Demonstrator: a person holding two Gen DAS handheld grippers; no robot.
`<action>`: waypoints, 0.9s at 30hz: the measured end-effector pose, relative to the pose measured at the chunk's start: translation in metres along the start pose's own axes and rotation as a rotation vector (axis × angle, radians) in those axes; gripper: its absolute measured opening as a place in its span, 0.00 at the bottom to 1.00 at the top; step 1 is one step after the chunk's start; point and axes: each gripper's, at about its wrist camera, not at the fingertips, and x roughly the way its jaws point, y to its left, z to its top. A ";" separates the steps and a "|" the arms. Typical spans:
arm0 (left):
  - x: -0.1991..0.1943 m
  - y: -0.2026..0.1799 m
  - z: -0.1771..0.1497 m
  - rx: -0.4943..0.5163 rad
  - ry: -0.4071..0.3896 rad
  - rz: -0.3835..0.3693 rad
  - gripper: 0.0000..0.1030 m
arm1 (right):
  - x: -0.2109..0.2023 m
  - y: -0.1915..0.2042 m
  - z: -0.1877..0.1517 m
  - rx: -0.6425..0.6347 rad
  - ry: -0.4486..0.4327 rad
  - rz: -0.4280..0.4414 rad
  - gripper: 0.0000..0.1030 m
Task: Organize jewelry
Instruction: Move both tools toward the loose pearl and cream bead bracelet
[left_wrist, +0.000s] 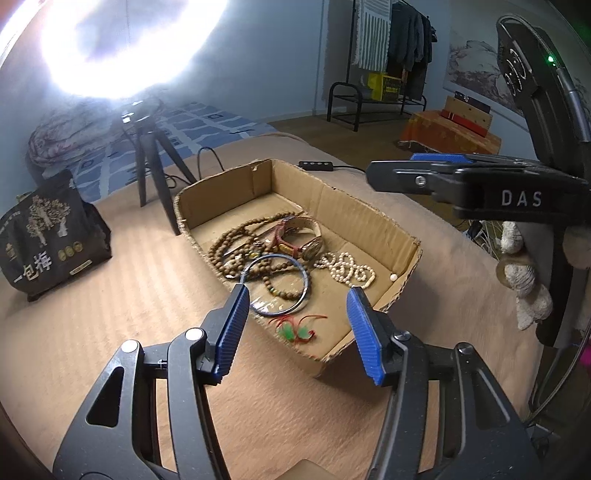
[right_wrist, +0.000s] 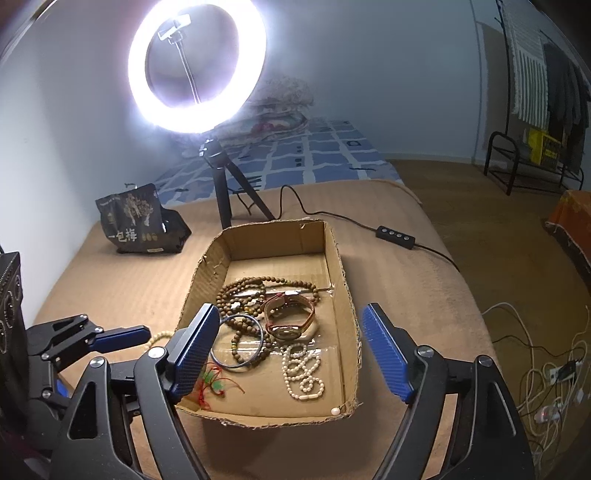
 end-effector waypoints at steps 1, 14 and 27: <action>-0.003 0.002 -0.002 -0.004 -0.003 0.003 0.55 | -0.001 0.001 0.000 0.002 0.001 0.002 0.78; -0.067 0.059 -0.056 -0.077 -0.034 0.122 0.72 | -0.015 0.047 -0.011 -0.039 0.030 0.073 0.78; -0.090 0.101 -0.131 -0.144 0.028 0.161 0.71 | -0.002 0.133 -0.044 -0.240 0.086 0.252 0.78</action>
